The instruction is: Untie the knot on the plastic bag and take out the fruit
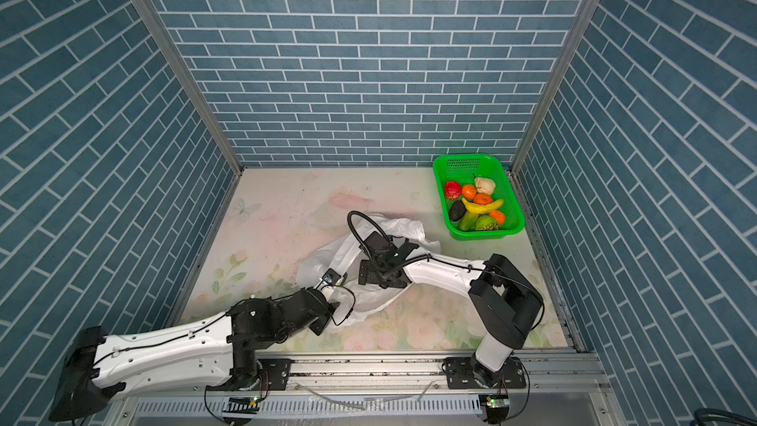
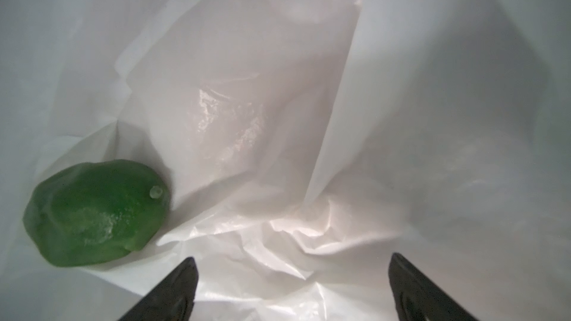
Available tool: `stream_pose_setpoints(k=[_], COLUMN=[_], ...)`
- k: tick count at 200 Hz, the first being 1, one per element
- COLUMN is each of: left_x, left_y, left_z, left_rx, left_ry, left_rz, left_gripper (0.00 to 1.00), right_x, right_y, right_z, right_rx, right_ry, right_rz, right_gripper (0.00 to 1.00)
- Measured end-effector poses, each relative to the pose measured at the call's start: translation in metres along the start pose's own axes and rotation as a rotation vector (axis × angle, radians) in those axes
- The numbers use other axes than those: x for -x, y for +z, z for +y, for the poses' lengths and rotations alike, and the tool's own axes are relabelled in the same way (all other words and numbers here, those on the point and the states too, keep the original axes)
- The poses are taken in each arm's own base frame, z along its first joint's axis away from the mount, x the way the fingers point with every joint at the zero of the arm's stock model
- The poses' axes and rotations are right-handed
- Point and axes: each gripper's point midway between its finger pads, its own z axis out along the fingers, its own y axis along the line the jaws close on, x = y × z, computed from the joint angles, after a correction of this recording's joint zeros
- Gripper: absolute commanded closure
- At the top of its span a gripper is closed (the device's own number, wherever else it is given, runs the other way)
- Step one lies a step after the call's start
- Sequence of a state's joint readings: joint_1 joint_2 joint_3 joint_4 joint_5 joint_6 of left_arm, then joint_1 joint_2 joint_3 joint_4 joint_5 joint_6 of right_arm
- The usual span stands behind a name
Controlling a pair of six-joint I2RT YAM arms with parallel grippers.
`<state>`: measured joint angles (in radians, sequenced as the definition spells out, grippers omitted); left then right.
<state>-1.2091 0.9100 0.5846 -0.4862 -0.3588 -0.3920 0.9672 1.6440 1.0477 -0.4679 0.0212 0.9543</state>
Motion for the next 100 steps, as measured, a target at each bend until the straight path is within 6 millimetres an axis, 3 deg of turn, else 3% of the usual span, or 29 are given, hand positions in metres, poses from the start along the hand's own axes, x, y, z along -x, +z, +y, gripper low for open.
stream_pose_setpoints(k=[35, 49, 71, 100], left_x=[0.031, 0.05, 0.074, 0.086], left_y=[-0.014, -0.022, -0.032, -0.04], left_z=[-0.005, -0.009, -0.015, -0.012], left_rx=[-0.005, -0.012, -0.02, 0.007], left_ry=[-0.025, -0.03, -0.042, -0.032], left_rz=[-0.028, -0.045, -0.066, -0.052], left_gripper=[0.21, 0.08, 0.03, 0.0], right_x=[-0.007, -0.007, -0.008, -0.008], right_y=[-0.006, -0.007, -0.008, -0.009], right_z=[-0.008, -0.01, -0.014, -0.018], right_rx=[-0.041, -0.053, -0.07, -0.084], right_ry=[-0.013, -0.015, -0.016, -0.017], right_rz=[0.009, 0.008, 0.01, 0.006], right_gripper=[0.04, 0.04, 0.04, 0.04])
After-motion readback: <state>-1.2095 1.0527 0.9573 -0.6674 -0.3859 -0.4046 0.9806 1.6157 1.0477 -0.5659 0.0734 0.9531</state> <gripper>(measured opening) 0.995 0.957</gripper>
